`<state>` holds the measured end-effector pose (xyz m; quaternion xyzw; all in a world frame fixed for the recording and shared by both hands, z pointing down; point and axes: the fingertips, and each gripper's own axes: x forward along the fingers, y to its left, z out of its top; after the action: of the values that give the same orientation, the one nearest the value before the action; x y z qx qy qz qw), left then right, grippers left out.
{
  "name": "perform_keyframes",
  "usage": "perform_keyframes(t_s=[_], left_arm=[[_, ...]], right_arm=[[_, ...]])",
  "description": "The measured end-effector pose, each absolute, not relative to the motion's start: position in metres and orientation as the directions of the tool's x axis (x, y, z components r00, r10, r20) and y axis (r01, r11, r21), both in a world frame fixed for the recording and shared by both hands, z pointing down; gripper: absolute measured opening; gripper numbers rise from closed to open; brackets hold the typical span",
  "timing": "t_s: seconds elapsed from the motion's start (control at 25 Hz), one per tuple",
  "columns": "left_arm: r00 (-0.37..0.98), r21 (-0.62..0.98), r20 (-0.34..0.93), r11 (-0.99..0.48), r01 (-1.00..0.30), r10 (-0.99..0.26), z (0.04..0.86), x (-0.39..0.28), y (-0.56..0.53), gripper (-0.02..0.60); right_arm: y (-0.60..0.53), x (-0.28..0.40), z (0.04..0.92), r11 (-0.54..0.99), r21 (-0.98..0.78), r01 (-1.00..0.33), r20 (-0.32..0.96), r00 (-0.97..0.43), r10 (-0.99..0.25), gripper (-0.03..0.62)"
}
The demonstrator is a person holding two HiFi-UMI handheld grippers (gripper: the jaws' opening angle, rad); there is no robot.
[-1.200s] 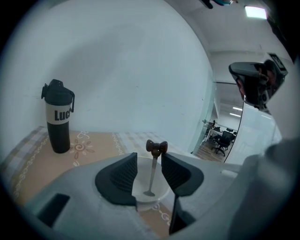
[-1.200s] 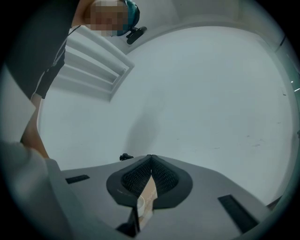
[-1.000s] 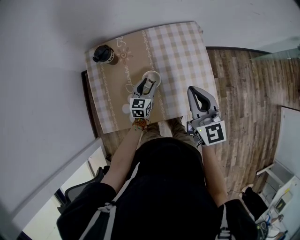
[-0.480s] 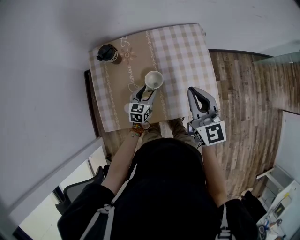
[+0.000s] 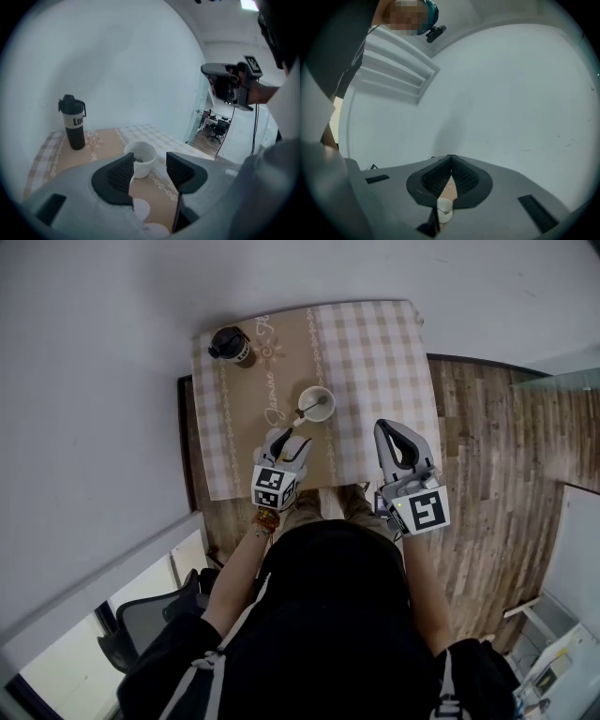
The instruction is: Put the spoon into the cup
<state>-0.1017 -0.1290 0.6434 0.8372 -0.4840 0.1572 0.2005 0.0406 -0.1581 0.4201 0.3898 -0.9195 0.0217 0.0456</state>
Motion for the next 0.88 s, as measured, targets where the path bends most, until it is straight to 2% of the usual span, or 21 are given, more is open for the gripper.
perform_keyframes(t_s=[0.32,0.56,0.88], left_arm=[[0.432,0.067,0.193,-0.427,-0.902,-0.881,0.506,-0.118,-0.158,0.218],[0.370,-0.039,-0.019,-0.369,-0.929,-0.929,0.393,-0.126,-0.156,0.183],[0.315,-0.121,-0.154,-0.298,-0.947,-0.937,0.304,-0.123,-0.133,0.090]], right_arm=[[-0.167,0.022,0.402,0.733,0.010,-0.680,0.056,-0.732,-0.679,0.002],[-0.171,0.010,0.361,0.744,0.057,-0.666,-0.016,-0.746,-0.666,0.002],[-0.159,-0.006,0.304,0.754,0.077,-0.653,-0.113,-0.757,-0.644,0.002]])
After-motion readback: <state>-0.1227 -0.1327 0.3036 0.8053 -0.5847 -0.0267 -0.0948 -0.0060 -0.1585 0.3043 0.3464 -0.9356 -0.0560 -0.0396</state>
